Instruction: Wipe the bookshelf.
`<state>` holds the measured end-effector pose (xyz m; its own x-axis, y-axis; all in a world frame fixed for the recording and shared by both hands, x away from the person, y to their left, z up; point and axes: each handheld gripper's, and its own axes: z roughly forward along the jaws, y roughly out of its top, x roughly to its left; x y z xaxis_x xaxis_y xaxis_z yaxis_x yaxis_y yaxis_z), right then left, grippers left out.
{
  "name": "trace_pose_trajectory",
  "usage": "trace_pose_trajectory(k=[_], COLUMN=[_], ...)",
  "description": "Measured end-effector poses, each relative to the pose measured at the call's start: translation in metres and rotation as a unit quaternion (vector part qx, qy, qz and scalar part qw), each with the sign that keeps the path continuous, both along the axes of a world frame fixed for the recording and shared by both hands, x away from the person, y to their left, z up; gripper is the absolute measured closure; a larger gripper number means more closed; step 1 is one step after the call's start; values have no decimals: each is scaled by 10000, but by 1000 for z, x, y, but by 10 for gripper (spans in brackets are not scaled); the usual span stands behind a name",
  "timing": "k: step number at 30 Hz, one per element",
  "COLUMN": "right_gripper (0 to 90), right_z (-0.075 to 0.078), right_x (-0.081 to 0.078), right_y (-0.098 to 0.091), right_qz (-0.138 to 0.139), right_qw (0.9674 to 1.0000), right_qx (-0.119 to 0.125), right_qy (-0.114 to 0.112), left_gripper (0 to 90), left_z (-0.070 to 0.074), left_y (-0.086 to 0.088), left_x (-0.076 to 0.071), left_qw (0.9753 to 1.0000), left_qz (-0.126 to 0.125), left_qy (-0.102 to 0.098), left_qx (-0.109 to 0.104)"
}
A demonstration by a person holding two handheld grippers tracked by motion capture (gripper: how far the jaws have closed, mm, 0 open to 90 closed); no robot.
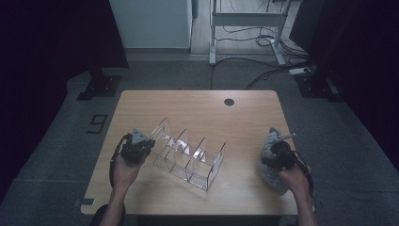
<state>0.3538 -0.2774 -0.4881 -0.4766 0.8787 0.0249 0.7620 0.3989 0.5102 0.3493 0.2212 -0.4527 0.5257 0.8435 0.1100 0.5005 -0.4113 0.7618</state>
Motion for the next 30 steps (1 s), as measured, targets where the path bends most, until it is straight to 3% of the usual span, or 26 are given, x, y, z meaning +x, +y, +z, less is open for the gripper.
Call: trace_pose_trajectory(k=[9,13,18,24,30], right_gripper=[598,559,480,390,324], right_z=[-24,-29,-27,-22,-12], right_x=[5,6,6,5,2], right_y=[-4,-7,-5,-5,-6], right_qz=[-54,-127,-67,-75,-284], right_qw=[9995,9993,9991,9987,9987], right_qx=[-129,-21,-75,-141,-23], right_qy=[274,357,409,490,411], left_gripper=[834,830,808,678,485], left_z=[0,0,0,2,8], left_y=[0,0,0,2,8], left_x=[0,0,0,-1,-3], left_qw=[10000,10000,10000,9999,9996], left_qz=[-8,1,22,72,15], left_qy=[-1,-16,-41,-90,-71], left_qx=[-2,5,21,-9,-280])
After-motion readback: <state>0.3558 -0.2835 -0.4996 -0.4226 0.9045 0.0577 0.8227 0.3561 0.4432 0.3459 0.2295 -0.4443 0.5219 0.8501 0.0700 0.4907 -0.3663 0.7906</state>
